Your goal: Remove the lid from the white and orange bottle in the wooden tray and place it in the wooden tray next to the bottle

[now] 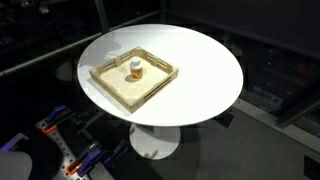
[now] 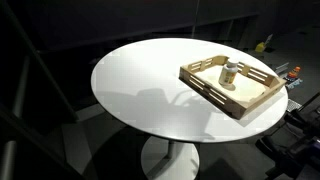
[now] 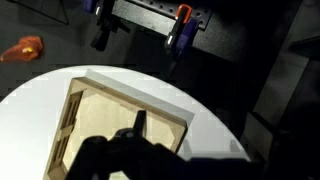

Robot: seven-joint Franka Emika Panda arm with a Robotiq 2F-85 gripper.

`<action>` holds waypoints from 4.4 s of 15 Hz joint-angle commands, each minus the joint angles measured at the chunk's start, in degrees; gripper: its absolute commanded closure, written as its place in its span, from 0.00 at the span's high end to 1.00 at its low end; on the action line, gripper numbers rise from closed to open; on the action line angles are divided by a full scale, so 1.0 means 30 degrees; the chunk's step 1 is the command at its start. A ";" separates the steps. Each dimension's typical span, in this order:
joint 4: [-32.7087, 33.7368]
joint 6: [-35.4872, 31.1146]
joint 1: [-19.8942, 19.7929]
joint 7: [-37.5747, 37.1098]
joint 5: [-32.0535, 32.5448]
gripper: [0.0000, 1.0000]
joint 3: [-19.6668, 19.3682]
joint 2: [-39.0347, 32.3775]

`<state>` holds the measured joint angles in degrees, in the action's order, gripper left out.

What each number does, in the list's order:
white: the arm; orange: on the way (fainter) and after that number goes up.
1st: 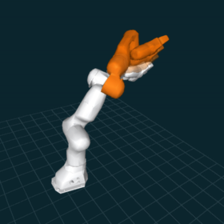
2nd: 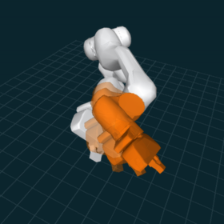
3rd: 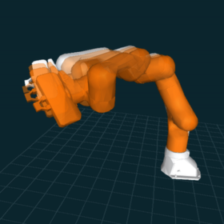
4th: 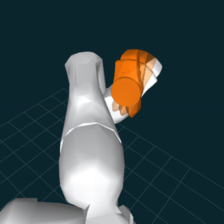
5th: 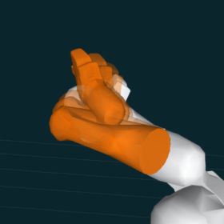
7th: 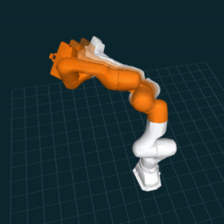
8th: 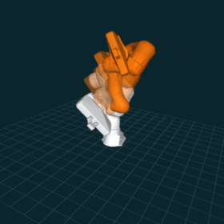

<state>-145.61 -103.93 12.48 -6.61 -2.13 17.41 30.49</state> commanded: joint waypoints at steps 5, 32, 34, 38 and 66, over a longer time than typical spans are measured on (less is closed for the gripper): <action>0.0041 0.0048 0.0302 -0.0133 0.0133 1.00 -0.0273 -0.0055; 0.3531 -0.5697 -0.3070 -0.6350 0.3785 1.00 -0.1860 -0.6718; 0.3436 -0.6563 -0.3388 -0.7080 0.4122 1.00 -0.2284 -0.7205; 0.3599 -0.7505 -0.3657 -0.7988 0.4498 1.00 -0.2928 -0.7999; 0.2959 -1.4722 -0.2501 -1.2783 0.7775 1.00 -0.5676 -1.3220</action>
<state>-137.18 -146.11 3.33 -43.22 19.64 1.75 -8.37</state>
